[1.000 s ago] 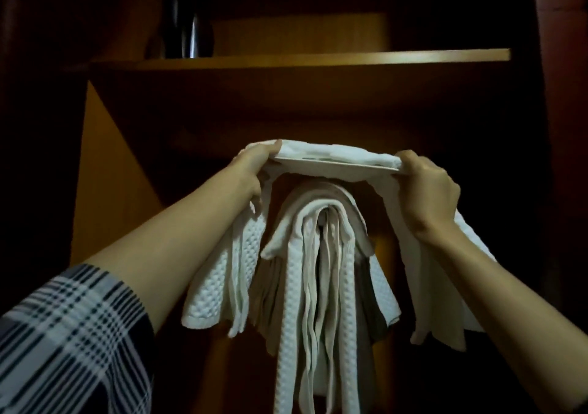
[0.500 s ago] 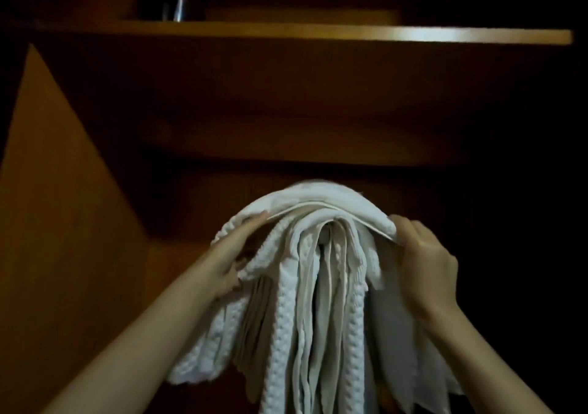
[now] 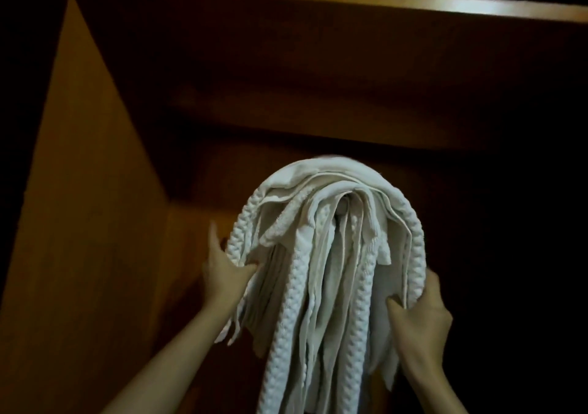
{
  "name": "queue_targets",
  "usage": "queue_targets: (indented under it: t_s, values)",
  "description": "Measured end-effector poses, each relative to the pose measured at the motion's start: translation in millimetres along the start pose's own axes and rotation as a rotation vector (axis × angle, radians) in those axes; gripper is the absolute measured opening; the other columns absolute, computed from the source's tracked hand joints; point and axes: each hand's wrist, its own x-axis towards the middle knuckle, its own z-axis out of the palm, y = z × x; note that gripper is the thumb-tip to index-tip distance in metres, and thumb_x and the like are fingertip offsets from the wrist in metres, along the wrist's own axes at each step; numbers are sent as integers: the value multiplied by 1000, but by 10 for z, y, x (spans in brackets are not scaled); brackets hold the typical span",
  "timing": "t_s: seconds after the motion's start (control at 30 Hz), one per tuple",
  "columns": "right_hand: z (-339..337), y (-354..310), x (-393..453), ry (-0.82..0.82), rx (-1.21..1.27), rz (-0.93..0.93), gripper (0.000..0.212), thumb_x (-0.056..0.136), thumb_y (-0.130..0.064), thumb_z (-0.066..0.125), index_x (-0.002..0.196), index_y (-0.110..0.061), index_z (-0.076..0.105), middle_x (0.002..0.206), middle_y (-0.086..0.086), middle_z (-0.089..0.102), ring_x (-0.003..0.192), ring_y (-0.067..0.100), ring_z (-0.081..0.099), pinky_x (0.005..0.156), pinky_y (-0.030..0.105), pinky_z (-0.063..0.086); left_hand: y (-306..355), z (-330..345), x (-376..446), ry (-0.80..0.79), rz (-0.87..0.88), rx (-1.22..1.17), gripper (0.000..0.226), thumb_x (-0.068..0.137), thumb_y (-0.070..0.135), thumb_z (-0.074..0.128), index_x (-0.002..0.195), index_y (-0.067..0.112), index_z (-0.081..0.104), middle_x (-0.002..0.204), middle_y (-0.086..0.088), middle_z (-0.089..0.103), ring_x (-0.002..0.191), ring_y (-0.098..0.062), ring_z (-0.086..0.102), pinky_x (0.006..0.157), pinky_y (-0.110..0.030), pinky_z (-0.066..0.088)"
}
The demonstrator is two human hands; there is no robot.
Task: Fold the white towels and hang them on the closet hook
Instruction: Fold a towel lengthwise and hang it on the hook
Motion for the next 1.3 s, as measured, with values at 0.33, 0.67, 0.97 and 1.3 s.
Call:
queue_targets:
  t_s: [0.33, 0.67, 0.97, 1.3]
  values:
    - [-382, 194, 29, 94, -262, -142, 26, 72, -18, 54, 97, -24, 58, 65, -2, 59, 57, 24, 58, 56, 29, 45, -430, -174, -518, 15, 329, 78, 36, 76, -11, 63, 108, 6, 68, 83, 0, 70, 69, -12, 65, 62, -12, 43]
    - [408, 398, -522, -181, -212, -135, 43, 88, -27, 35, 127, -14, 47, 83, 5, 57, 68, 24, 55, 57, 31, 39, -450, 475, -946, -238, -211, -171, 32, 100, 16, 36, 106, 0, 63, 105, -17, 65, 104, -34, 60, 92, -42, 49]
    - [-84, 278, -449, -420, -127, -249, 44, 87, 1, 51, 129, -11, 46, 91, -7, 58, 80, 19, 61, 68, 31, 50, -383, -28, -898, -472, 88, 19, 18, 89, 0, 53, 80, -14, 59, 81, -28, 65, 75, -29, 62, 61, -34, 44]
    - [-440, 86, -789, -746, 287, 124, 46, 96, -9, 46, 141, -21, 41, 137, -12, 50, 125, 1, 47, 101, 24, 40, 7, -439, -999, -900, -70, -139, 20, 101, 25, 34, 110, 27, 52, 74, 18, 67, 61, 10, 60, 51, -5, 44]
